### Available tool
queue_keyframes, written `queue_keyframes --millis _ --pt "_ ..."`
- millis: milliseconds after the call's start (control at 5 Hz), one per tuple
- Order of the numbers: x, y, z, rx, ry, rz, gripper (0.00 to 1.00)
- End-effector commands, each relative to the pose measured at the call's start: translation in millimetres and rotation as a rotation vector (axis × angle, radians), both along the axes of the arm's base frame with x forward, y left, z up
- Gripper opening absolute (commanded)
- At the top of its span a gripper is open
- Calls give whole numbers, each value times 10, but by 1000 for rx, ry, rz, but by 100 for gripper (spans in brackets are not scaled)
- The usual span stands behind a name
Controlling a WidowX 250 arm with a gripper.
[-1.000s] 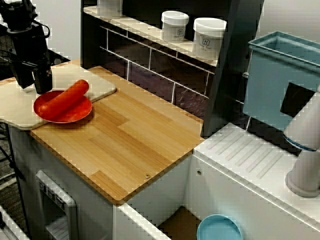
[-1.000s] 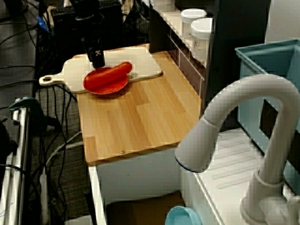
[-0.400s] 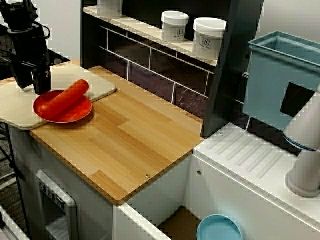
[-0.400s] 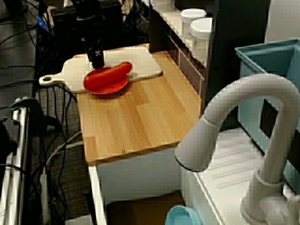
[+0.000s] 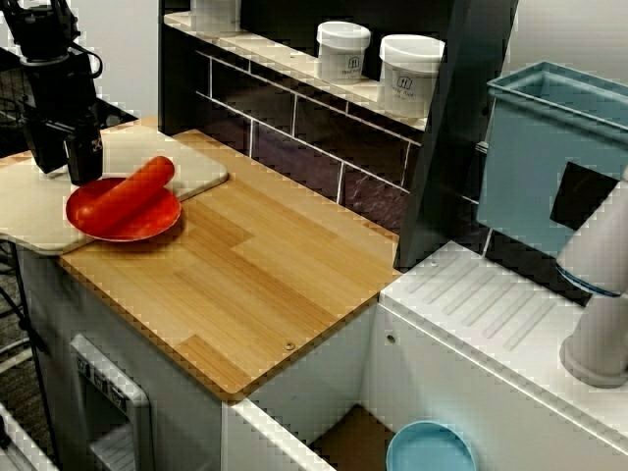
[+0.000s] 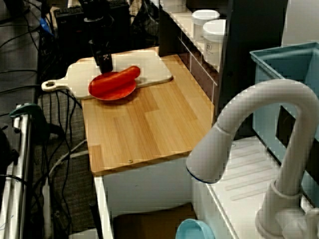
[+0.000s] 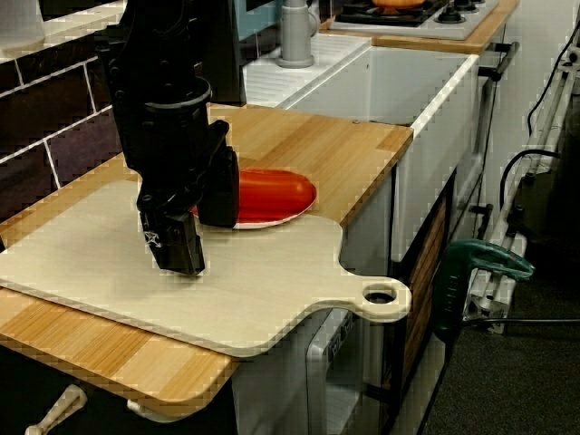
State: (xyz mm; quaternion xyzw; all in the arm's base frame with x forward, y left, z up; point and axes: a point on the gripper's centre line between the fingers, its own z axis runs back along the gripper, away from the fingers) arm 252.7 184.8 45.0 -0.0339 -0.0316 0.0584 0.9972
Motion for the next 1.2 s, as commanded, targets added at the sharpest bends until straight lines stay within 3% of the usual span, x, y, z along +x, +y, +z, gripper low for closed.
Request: queue_keyframes --millis 0,600,1000 --pt "42 82 63 42 -20 -20 100" --pt "54 59 11 33 -3 -27 100" --pt "55 -140 18 14 28 -22 100"
